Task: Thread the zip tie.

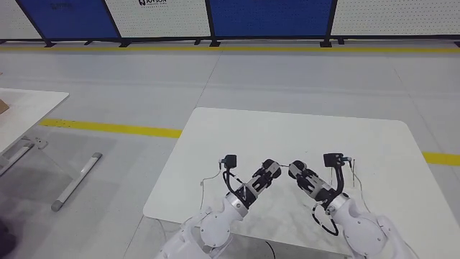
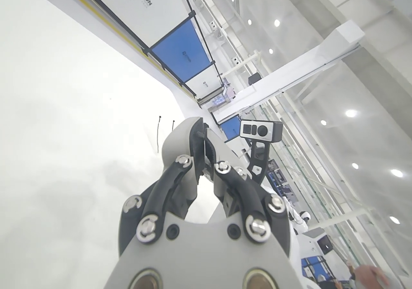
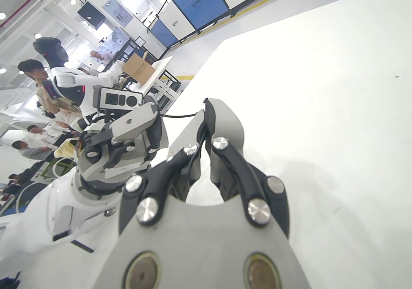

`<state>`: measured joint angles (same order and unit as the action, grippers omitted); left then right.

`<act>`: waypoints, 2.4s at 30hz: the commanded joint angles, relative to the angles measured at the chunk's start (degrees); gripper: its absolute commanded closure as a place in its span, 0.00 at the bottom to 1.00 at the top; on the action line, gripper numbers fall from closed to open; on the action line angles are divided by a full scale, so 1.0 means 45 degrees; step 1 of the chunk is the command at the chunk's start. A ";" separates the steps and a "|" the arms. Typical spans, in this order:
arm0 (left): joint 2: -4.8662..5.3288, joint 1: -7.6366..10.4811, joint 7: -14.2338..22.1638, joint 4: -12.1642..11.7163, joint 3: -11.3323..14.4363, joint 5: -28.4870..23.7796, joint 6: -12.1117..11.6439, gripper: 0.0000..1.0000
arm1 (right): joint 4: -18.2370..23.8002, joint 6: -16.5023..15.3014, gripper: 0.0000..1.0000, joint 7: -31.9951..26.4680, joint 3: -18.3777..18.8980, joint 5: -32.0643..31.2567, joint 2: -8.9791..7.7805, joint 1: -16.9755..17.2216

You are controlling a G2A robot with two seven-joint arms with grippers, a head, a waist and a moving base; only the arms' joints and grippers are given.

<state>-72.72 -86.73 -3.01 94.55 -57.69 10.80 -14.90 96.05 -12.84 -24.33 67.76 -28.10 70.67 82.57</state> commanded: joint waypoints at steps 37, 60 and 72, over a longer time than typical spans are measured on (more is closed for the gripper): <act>-0.0119 0.0448 -0.0065 -0.0363 0.0363 0.0827 0.0901 0.81 | 0.0268 0.0188 1.00 0.0383 -0.0169 -0.0198 -0.0062 0.0047; -0.0194 0.0615 -0.0155 -0.0592 0.0562 0.1245 0.0930 1.00 | 0.0173 0.0139 1.00 0.0158 -0.0217 0.0008 -0.0096 -0.0119; -0.0217 0.0582 -0.0271 -0.0621 0.0599 0.1366 0.0976 1.00 | 0.0160 0.0177 0.65 -0.0092 -0.0163 0.0180 -0.0138 -0.0105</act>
<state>-73.68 -84.10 -4.20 91.81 -55.01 16.97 -10.54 96.77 -12.03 -24.79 67.03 -27.31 70.06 82.08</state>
